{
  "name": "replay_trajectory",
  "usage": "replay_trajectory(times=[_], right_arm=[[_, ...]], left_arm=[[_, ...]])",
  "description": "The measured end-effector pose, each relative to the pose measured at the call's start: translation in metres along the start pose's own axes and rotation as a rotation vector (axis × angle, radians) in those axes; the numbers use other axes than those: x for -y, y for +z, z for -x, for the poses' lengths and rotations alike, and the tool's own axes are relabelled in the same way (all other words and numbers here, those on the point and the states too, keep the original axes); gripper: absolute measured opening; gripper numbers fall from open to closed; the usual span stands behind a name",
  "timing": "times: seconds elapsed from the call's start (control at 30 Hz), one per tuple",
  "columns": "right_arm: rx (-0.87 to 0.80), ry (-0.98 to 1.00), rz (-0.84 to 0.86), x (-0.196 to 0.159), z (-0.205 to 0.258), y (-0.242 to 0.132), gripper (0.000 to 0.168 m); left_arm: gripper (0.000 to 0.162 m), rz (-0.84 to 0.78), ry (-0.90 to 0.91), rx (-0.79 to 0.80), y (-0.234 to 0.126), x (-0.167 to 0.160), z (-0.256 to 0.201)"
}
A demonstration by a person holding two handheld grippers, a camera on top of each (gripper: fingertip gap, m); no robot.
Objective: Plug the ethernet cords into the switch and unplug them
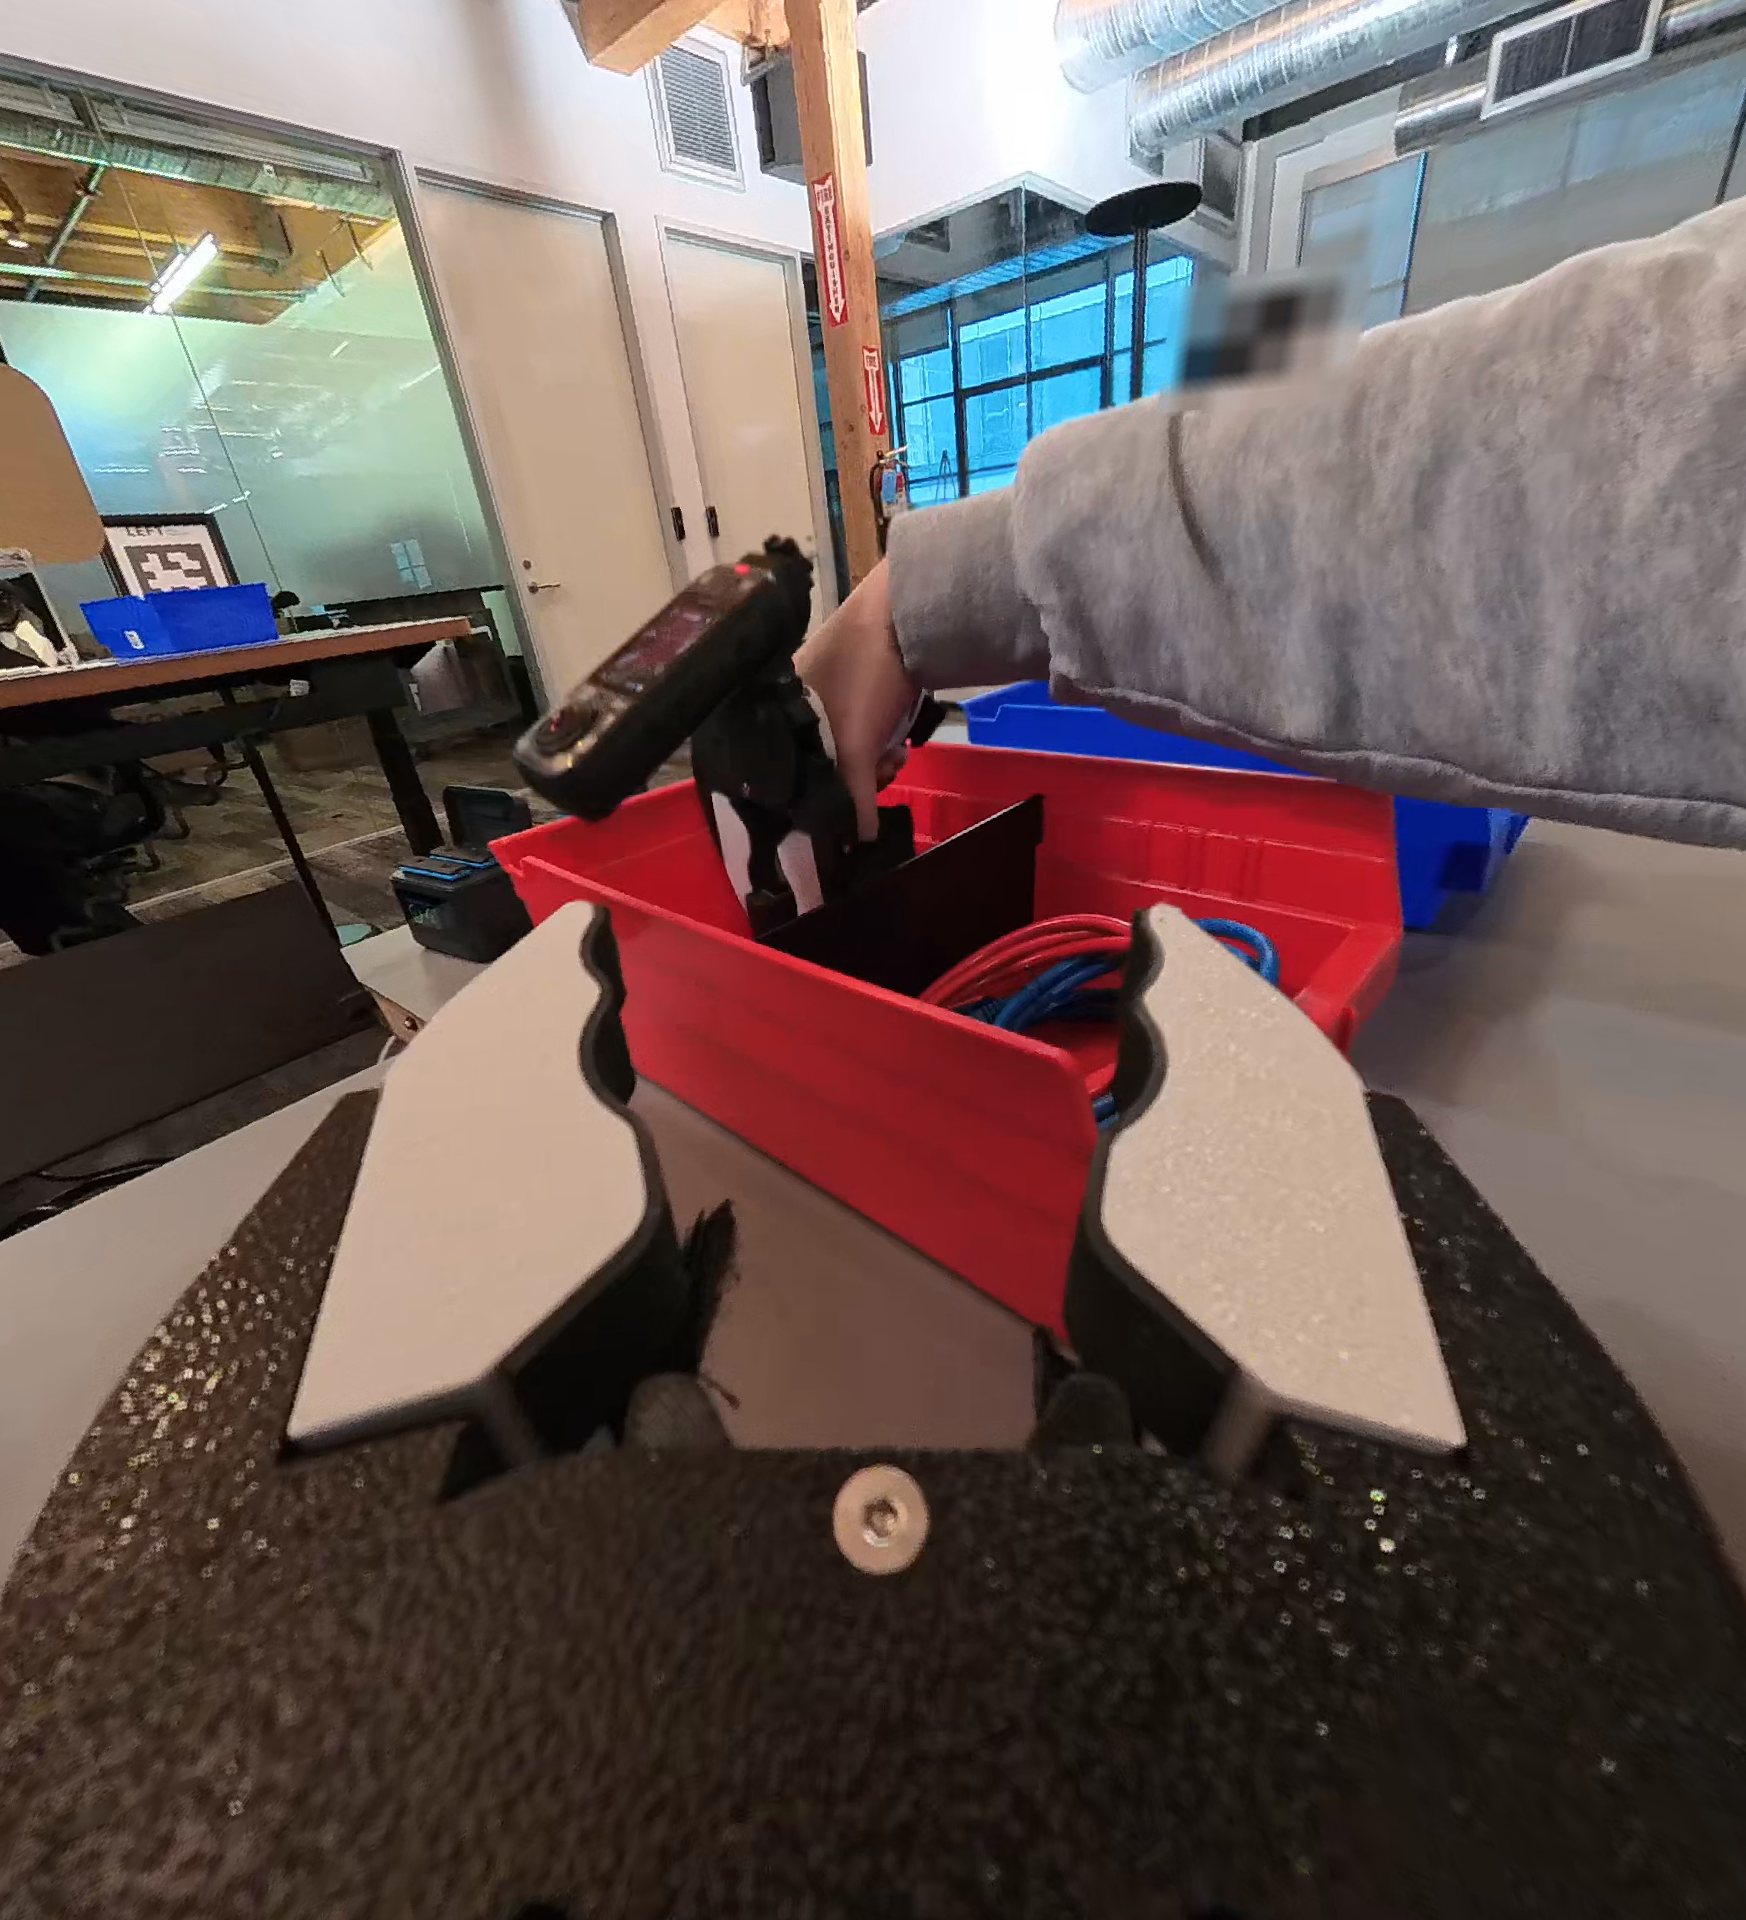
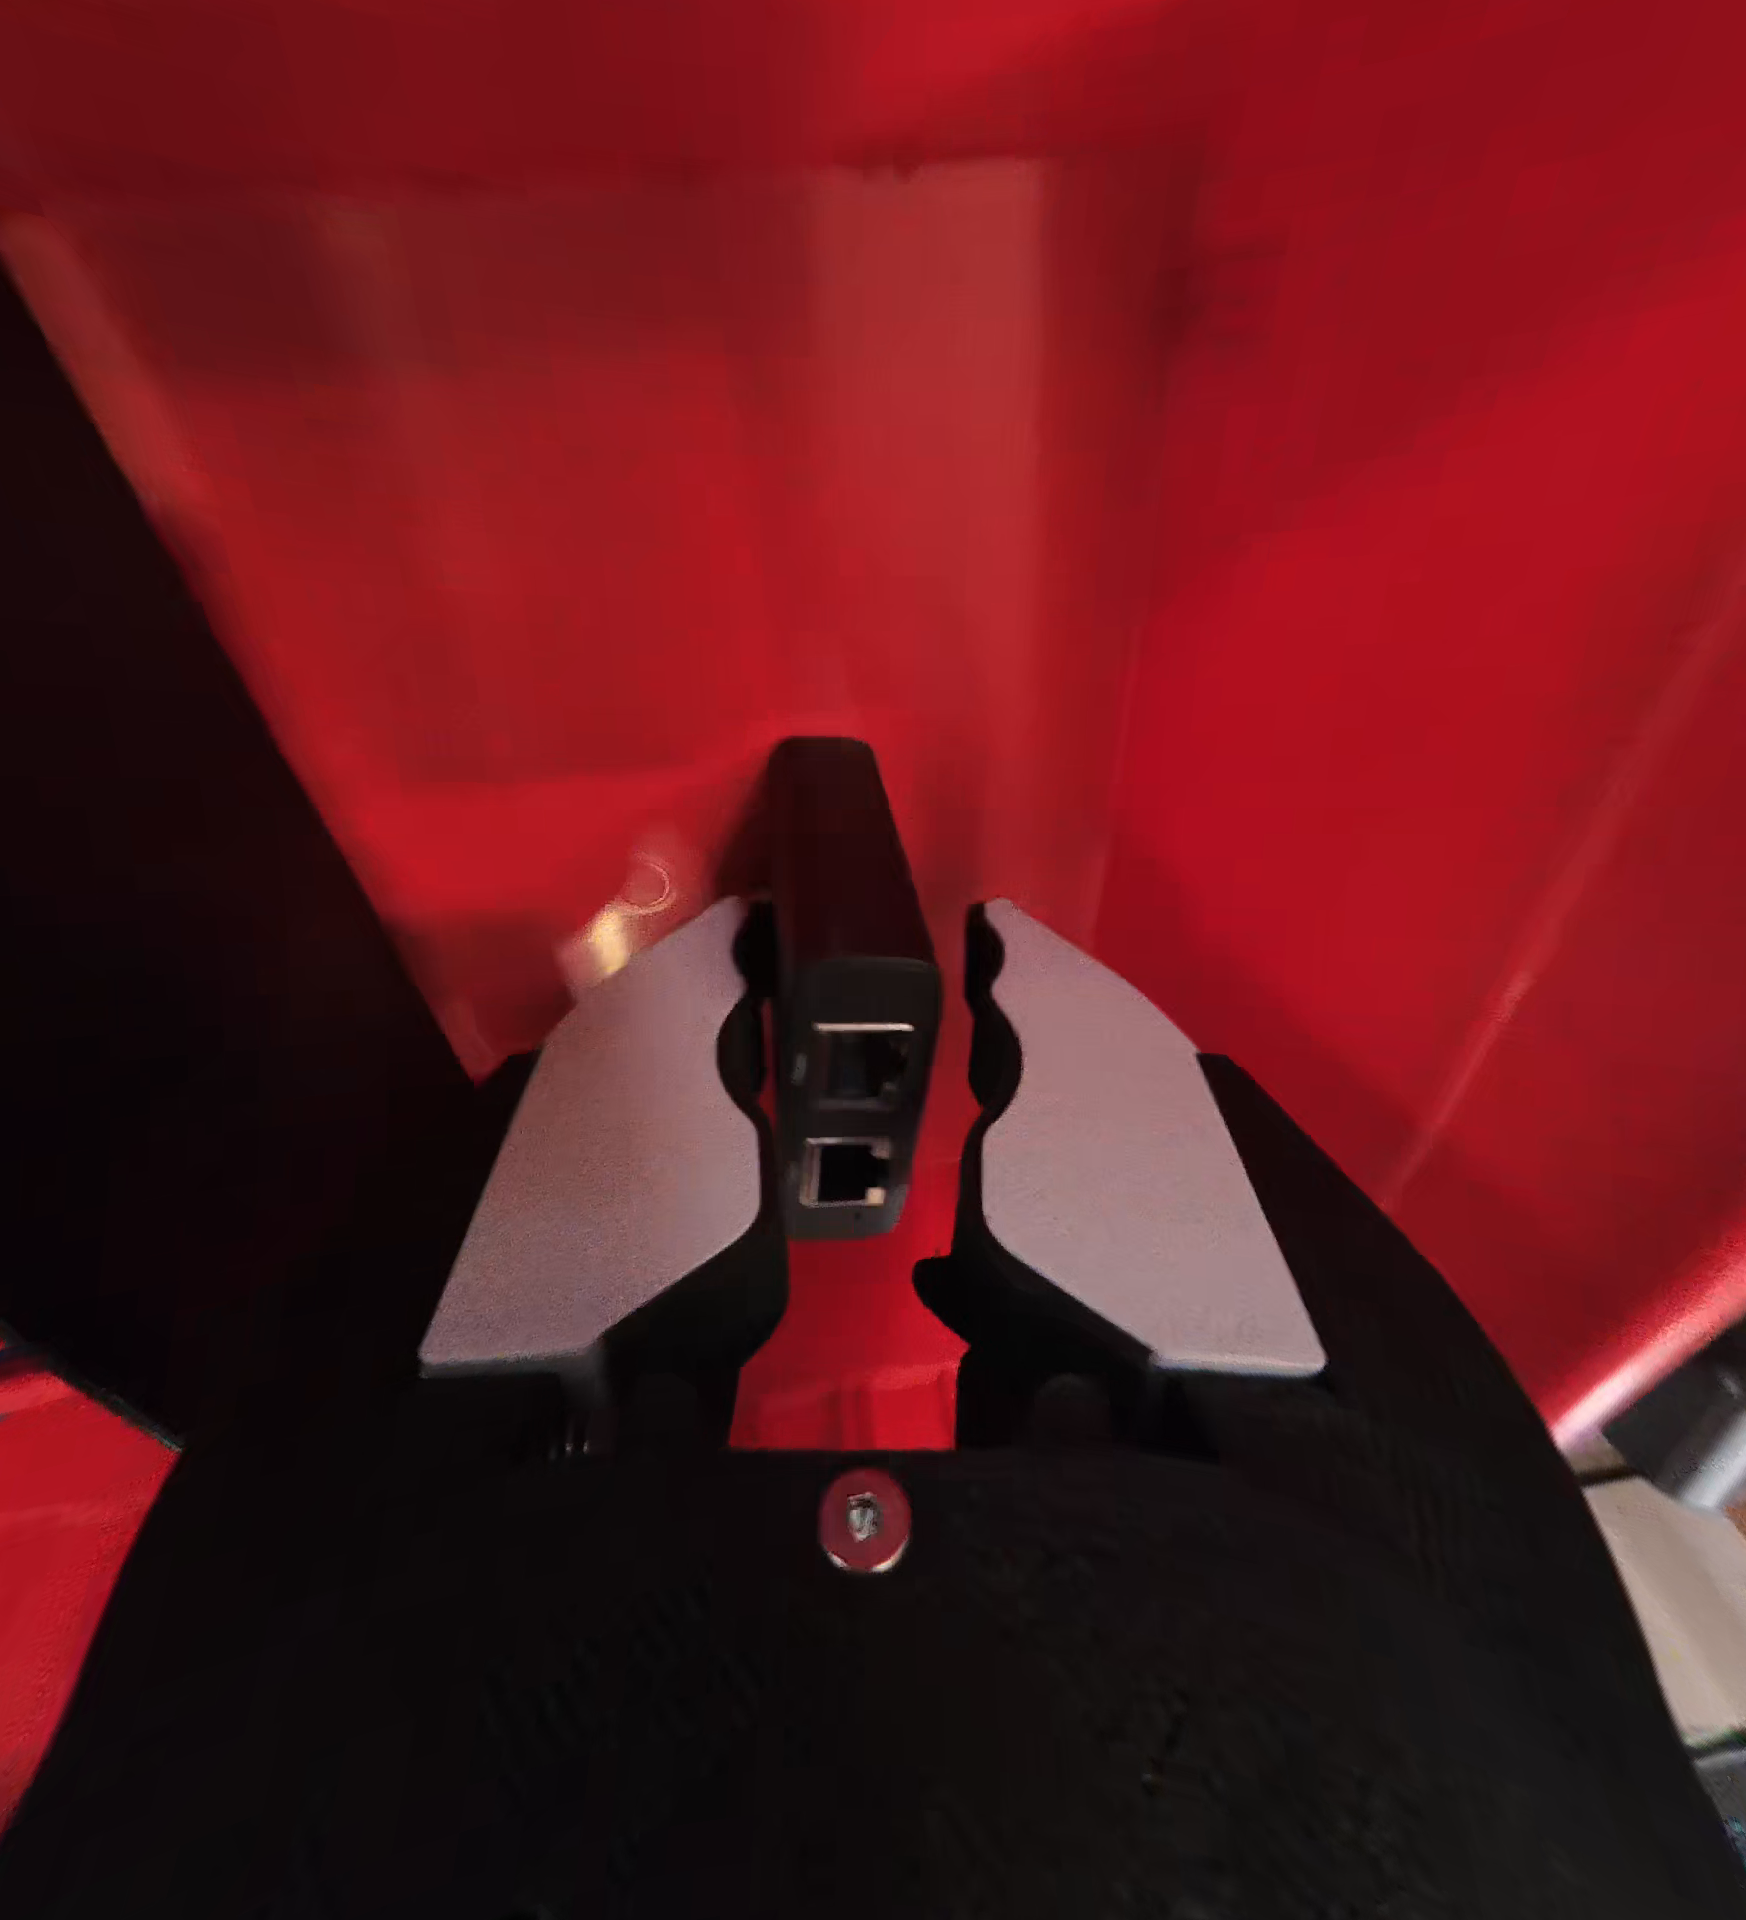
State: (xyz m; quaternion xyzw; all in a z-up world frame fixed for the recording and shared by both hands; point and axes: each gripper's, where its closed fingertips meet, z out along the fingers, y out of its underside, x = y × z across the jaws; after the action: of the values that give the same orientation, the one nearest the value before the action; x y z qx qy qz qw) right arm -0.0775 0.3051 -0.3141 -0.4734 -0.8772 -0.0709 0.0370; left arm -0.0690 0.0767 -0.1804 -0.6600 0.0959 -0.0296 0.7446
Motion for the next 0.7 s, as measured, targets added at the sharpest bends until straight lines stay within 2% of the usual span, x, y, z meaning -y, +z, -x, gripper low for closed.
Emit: replay_trajectory(times=[0.07, 0.3, 0.53, 0.7], right_arm=[[0.038, -0.033, 0.006, 0.0, 0.006, 0.003, 0.024], [-0.082, -0.05, -0.065, 0.005, -0.008, -0.014, 0.022], [-0.324, -0.13, -0.414, 0.033, 0.01, -0.101, 0.022], [-0.517, -0.289, -0.766, 0.062, 0.072, -0.166, 0.022]], left_arm=[[0.09, -0.003, -0.014, -0.014, 0.0, 0.002, -0.001], [0.089, -0.029, -0.007, 0.015, -0.005, 0.008, 0.005], [0.087, -0.039, -0.014, 0.089, -0.01, 0.009, 0.021], [0.089, -0.044, -0.067, 0.064, -0.011, 0.009, 0.023]])
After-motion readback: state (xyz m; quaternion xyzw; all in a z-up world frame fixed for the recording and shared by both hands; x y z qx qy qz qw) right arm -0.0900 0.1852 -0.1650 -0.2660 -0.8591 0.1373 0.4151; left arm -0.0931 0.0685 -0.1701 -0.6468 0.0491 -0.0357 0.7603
